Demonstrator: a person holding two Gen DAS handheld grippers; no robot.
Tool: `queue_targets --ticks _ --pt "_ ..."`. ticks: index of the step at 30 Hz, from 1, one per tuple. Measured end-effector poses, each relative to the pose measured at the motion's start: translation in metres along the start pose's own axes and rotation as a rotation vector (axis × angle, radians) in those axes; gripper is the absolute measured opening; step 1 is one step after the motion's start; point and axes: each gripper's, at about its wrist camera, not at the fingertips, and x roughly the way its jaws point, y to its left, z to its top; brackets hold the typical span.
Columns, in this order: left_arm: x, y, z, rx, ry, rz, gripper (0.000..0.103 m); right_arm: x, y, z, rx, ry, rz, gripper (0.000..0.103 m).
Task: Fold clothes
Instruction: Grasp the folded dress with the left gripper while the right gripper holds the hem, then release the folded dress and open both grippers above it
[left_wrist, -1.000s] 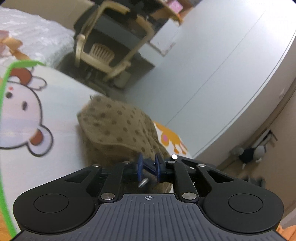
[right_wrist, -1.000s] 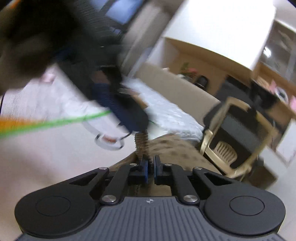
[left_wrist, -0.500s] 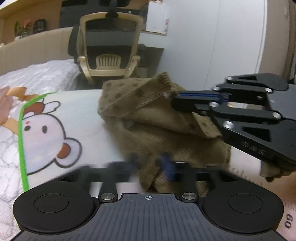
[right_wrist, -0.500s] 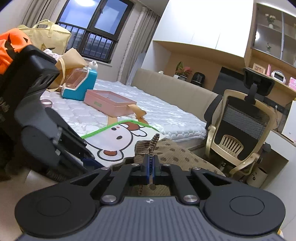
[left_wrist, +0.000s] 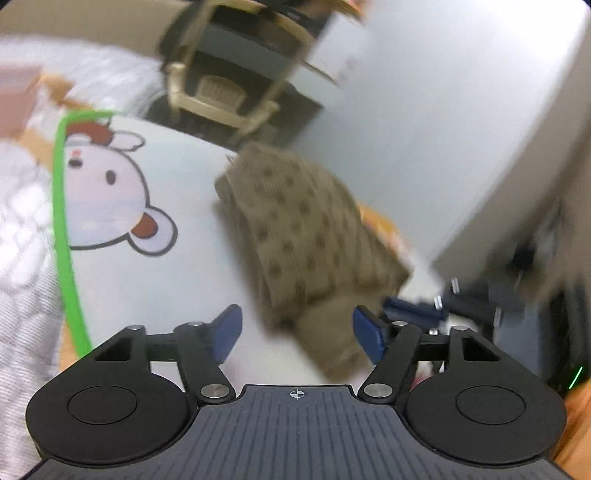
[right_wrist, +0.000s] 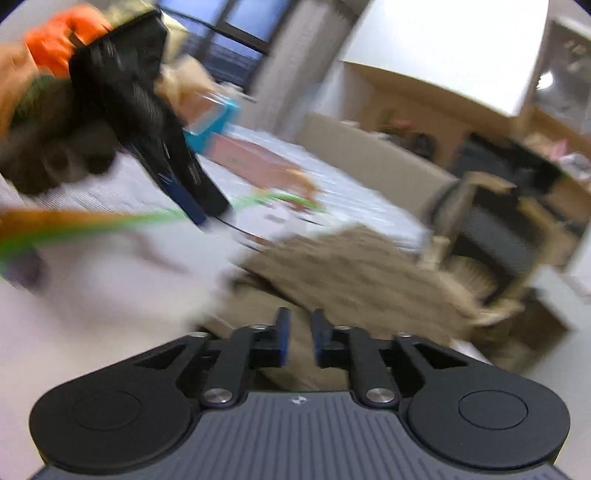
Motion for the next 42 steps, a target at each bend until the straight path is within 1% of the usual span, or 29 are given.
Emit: queue_targets --ticks 1,2,5,6,7,8,10,11,12,13,14,15,16,18,19,21,24,25,27,29,30,32,33,34,36,37,39,41,42 --pt "0.004 0.003 0.005 -0.037 -0.004 -0.004 0.08 0.0 -0.005 -0.006 -0.01 0.022 -0.061 0.031" --pt "0.009 0.006 0.009 -0.073 -0.007 -0.008 0.08 0.0 -0.011 -0.013 -0.018 0.048 -0.121 0.032" --pt "0.028 0.01 0.016 -0.153 0.01 -0.009 0.077 0.012 -0.018 -0.03 -0.063 0.136 -0.189 0.034" --pt "0.035 0.011 0.016 -0.174 0.018 -0.004 0.072 0.017 -0.02 -0.035 -0.079 0.166 -0.207 0.038" --pt "0.041 0.012 0.015 -0.19 0.025 0.0 0.064 0.021 -0.022 -0.041 -0.094 0.195 -0.225 0.041" --pt "0.045 0.012 0.016 -0.199 0.028 0.003 0.058 0.027 -0.021 -0.044 -0.115 0.206 -0.233 0.041" --pt "0.05 0.011 0.018 -0.199 0.034 0.017 0.036 0.038 -0.017 -0.043 -0.181 0.184 -0.253 0.041" --pt "0.052 0.01 0.02 -0.194 0.033 0.022 0.031 0.043 -0.016 -0.041 -0.215 0.17 -0.265 0.04" --pt "0.052 0.009 0.022 -0.187 0.03 0.024 0.027 0.047 -0.017 -0.037 -0.236 0.152 -0.277 0.034" --pt "0.05 0.006 0.023 -0.175 0.023 0.024 0.023 0.047 -0.021 -0.03 -0.232 0.122 -0.292 0.017" --pt "0.048 0.004 0.024 -0.16 0.015 0.025 0.022 0.045 -0.027 -0.022 -0.217 0.09 -0.309 0.01" --pt "0.045 0.001 0.024 -0.143 0.012 0.027 0.022 0.04 -0.033 -0.014 -0.197 0.053 -0.334 0.006" --pt "0.042 -0.002 0.023 -0.125 0.009 0.029 0.018 0.034 -0.039 -0.005 -0.173 0.014 -0.364 0.006" --pt "0.041 -0.005 0.019 -0.098 0.026 0.037 0.018 0.019 -0.049 0.004 -0.128 -0.017 -0.39 0.006" --pt "0.041 -0.007 0.016 -0.085 0.035 0.041 0.018 0.014 -0.053 0.002 -0.109 -0.003 -0.385 0.006" --pt "0.045 -0.008 0.011 -0.062 0.065 0.057 0.018 0.01 -0.054 -0.008 -0.081 0.051 -0.363 0.006" --pt "0.047 -0.007 0.004 -0.046 0.098 0.073 0.019 0.009 -0.051 -0.036 -0.059 0.168 -0.307 0.006" --pt "0.044 -0.006 0.005 -0.044 0.095 0.068 0.022 0.005 -0.05 -0.045 -0.042 0.195 -0.282 0.006" --pt "0.036 -0.006 0.008 -0.041 0.074 0.055 0.029 -0.009 -0.053 -0.052 0.012 0.205 -0.245 0.006" --pt "0.022 -0.009 0.017 -0.028 0.019 0.034 0.036 -0.021 -0.062 -0.046 0.08 0.176 -0.23 0.009" --pt "0.016 -0.013 0.022 -0.016 -0.013 0.019 0.04 -0.025 -0.067 -0.041 0.112 0.152 -0.229 0.012" --pt "0.009 -0.022 0.034 0.015 -0.083 -0.025 0.043 -0.026 -0.085 -0.026 0.208 0.088 -0.217 0.022" --pt "0.01 -0.027 0.039 0.03 -0.106 -0.051 0.048 -0.024 -0.094 -0.019 0.266 0.054 -0.203 0.029" --pt "0.011 -0.033 0.044 0.046 -0.128 -0.077 0.054 -0.018 -0.104 -0.012 0.34 0.018 -0.177 0.033" --pt "0.024 -0.041 0.047 0.067 -0.131 -0.12 0.06 -0.001 -0.122 -0.004 0.465 -0.021 -0.112 0.035" --pt "0.034 -0.042 0.045 0.072 -0.109 -0.119 0.061 0.012 -0.127 -0.003 0.511 -0.021 -0.079 0.035" --pt "0.054 -0.043 0.039 0.075 -0.047 -0.098 0.061 0.039 -0.13 -0.007 0.534 0.033 -0.029 0.035" --pt "0.069 -0.039 0.029 0.067 0.023 -0.067 0.061 0.053 -0.123 -0.015 0.466 0.104 -0.056 0.035" --pt "0.074 -0.036 0.023 0.063 0.054 -0.055 0.061 0.059 -0.119 -0.02 0.424 0.14 -0.076 0.039"
